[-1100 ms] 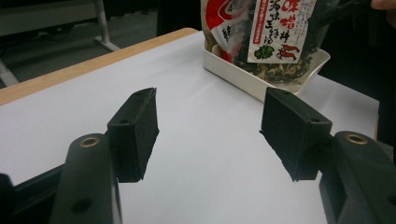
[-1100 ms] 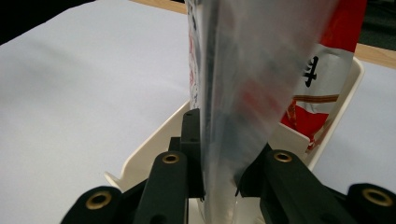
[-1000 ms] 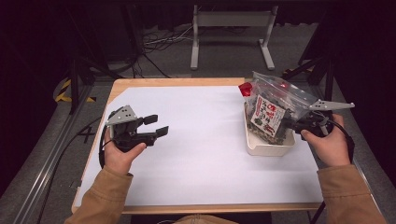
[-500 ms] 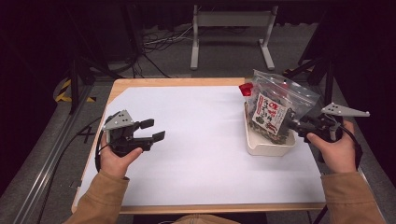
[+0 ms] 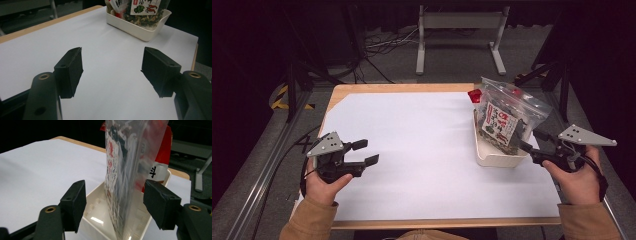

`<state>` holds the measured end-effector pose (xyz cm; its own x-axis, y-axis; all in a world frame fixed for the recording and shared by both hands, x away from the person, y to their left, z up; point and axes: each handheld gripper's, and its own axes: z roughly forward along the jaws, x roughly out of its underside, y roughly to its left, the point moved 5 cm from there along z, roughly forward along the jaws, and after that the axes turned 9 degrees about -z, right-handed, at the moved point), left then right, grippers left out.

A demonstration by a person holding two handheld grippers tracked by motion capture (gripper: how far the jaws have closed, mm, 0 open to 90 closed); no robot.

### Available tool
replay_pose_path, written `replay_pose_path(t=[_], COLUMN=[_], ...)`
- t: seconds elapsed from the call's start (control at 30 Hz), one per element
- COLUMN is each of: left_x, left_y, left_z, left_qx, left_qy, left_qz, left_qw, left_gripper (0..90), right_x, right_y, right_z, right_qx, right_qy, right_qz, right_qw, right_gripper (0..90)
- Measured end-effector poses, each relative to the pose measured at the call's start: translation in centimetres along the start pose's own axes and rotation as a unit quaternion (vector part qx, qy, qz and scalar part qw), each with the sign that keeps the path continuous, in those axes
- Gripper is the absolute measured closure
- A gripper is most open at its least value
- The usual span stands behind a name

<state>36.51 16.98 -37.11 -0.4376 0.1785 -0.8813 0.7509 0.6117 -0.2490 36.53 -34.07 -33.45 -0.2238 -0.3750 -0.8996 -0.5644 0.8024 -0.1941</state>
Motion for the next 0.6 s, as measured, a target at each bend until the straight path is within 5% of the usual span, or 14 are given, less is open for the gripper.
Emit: replay_pose_path(t=[0.33, 0.47, 0.6], left_x=[1.4, 1.8, 2.0], left_y=[0.0, 0.1, 0.2], left_z=[-0.6, -0.8, -0.9], left_qx=[-0.001, 0.000, -0.003], left_qy=[0.003, 0.004, 0.002], left_qz=[-0.003, -0.008, -0.006], left_qw=[1.0000, 1.0000, 1.0000], left_gripper=[33.7, 33.3, 33.1], right_x=[1.0, 2.2, 3.3], right_y=[2.4, 2.5, 3.0], right_z=[-0.4, -1.1, -1.4], right_qx=[0.002, 0.026, 0.023], right_qy=[0.009, 0.003, 0.007], right_qz=[0.002, 0.031, 0.046], right_qw=[1.0000, 0.9992, 0.9986], right_gripper=[35.1, 35.3, 35.8])
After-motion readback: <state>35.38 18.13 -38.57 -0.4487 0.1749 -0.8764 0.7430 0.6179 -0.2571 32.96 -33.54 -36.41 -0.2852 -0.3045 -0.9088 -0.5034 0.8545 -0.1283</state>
